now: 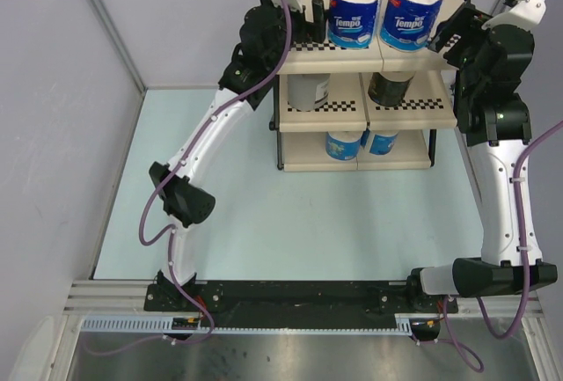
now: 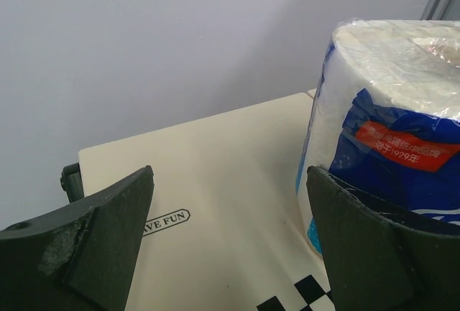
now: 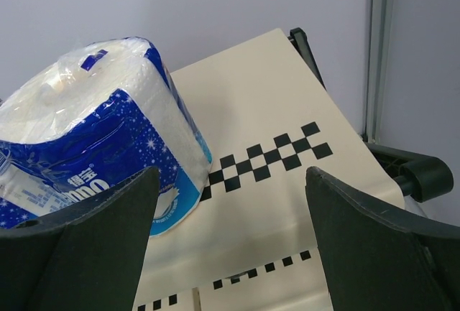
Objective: Place and organize the paper towels onto the shelf
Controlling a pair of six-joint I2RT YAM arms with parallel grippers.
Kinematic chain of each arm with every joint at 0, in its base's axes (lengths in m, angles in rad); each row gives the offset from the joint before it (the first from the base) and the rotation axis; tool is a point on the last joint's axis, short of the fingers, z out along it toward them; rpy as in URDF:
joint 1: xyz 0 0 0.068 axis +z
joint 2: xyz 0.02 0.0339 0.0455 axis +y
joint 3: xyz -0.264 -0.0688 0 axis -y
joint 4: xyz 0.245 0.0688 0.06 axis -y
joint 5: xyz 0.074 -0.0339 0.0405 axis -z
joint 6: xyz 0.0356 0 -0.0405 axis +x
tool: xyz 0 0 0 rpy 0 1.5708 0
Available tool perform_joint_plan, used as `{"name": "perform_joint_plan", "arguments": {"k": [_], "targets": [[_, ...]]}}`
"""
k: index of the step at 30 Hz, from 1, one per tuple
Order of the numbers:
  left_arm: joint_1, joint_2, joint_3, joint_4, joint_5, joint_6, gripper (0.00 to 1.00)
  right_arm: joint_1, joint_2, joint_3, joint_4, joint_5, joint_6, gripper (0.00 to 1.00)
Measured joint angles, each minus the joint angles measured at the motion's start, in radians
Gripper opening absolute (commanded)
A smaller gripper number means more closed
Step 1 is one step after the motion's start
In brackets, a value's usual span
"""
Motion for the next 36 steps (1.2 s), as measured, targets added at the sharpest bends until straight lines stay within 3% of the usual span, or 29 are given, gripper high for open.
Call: {"name": "perform_joint_plan", "arguments": {"k": [19,25,36], "targets": [[-0.018,0.000,0.000,0.002,0.028,0.023,0.95,-0.019,0.026,0.000,0.003,-0.047,0.019,0.88],[-0.018,-0.008,-0.015,0.002,0.021,0.028,1.00,-0.024,0.040,0.000,0.003,-0.063,0.019,0.88],[-0.023,-0.153,-0.095,-0.027,-0.038,0.048,1.00,-0.033,-0.012,0.000,0.007,-0.063,-0.011,0.88]]}}
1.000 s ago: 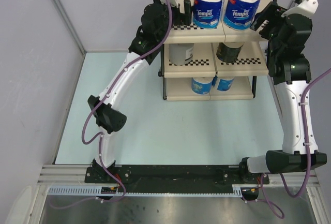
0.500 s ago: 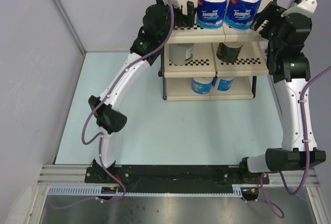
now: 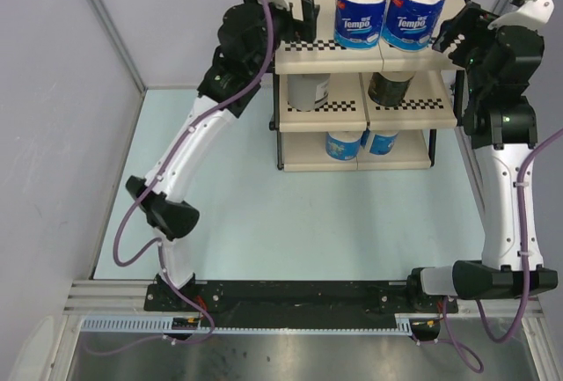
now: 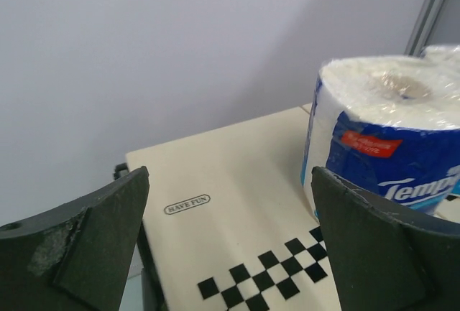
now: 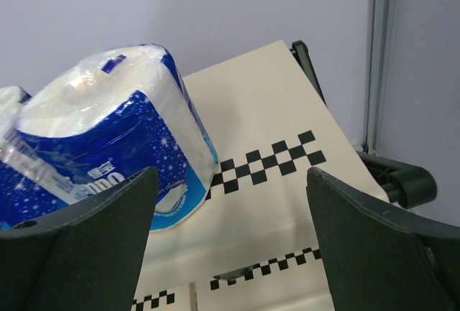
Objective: Place and organize the paper towels onto the shelf
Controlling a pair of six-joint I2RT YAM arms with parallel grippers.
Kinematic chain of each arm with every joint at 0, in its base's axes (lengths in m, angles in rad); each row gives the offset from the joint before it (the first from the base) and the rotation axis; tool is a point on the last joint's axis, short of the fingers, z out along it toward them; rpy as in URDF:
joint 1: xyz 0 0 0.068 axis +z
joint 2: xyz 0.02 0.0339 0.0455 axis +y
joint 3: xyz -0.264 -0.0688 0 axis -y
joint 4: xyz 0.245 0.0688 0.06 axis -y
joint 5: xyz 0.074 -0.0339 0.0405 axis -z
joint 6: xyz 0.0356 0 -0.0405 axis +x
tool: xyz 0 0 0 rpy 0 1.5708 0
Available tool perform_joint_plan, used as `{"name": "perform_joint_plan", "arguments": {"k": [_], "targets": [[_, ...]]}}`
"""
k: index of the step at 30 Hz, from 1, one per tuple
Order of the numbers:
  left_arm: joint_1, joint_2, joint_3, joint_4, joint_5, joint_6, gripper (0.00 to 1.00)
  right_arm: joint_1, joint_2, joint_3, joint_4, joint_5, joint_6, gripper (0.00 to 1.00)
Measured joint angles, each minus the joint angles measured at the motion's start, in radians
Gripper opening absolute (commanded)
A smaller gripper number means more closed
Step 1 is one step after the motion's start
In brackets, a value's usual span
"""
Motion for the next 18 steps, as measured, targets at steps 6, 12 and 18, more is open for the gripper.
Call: {"name": "perform_joint_plan", "arguments": {"k": [6,12,18], "targets": [[-0.001,-0.267,-0.248,0.039,-0.037,-0.007,1.00,0.000,-0.100,-0.037,0.005,-0.006,-0.007,0.88],[-0.002,-0.631,-0.714,0.130,-0.086,-0.071,1.00,0.000,-0.248,-0.167,0.011,-0.012,0.010,0.87],[-0.002,-0.853,-1.147,0.186,-0.108,-0.204,1.00,0.000,-0.348,-0.290,0.009,-0.045,0.062,0.84]]}}
